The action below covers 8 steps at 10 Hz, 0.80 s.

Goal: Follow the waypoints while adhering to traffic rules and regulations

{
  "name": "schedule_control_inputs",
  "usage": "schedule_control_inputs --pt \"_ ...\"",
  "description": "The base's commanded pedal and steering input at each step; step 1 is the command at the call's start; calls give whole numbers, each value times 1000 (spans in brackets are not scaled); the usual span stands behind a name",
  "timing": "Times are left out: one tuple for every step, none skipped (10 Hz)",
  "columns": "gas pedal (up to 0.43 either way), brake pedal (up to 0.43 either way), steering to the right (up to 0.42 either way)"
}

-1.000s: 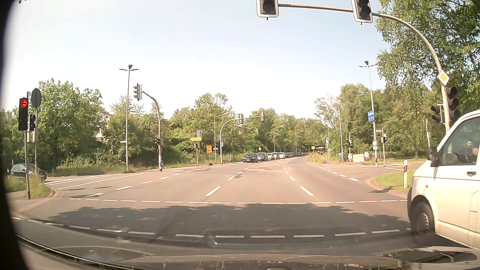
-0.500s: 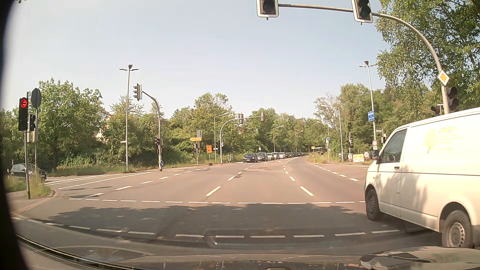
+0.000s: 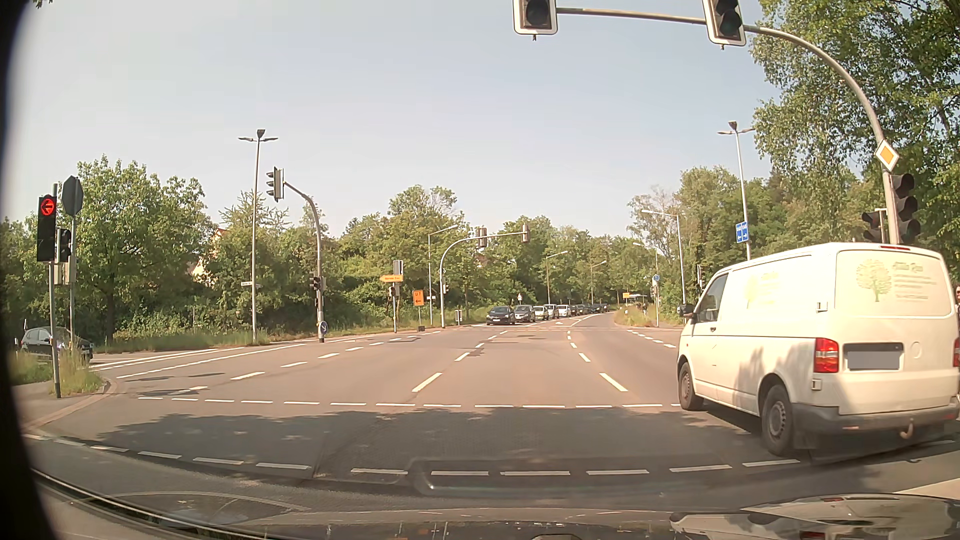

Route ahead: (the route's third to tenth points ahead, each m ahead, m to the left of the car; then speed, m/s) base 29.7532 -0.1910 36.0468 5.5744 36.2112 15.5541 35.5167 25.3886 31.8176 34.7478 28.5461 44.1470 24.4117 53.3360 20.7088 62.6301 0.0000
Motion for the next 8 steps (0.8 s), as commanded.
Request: schedule_control_inputs --pt "0 226 -3" --pt "0 226 -3" --pt "0 226 -3" --pt "0 226 -3" --pt "0 232 -3" --pt "0 226 -3" --pt "0 226 -3" --pt "0 226 -3"
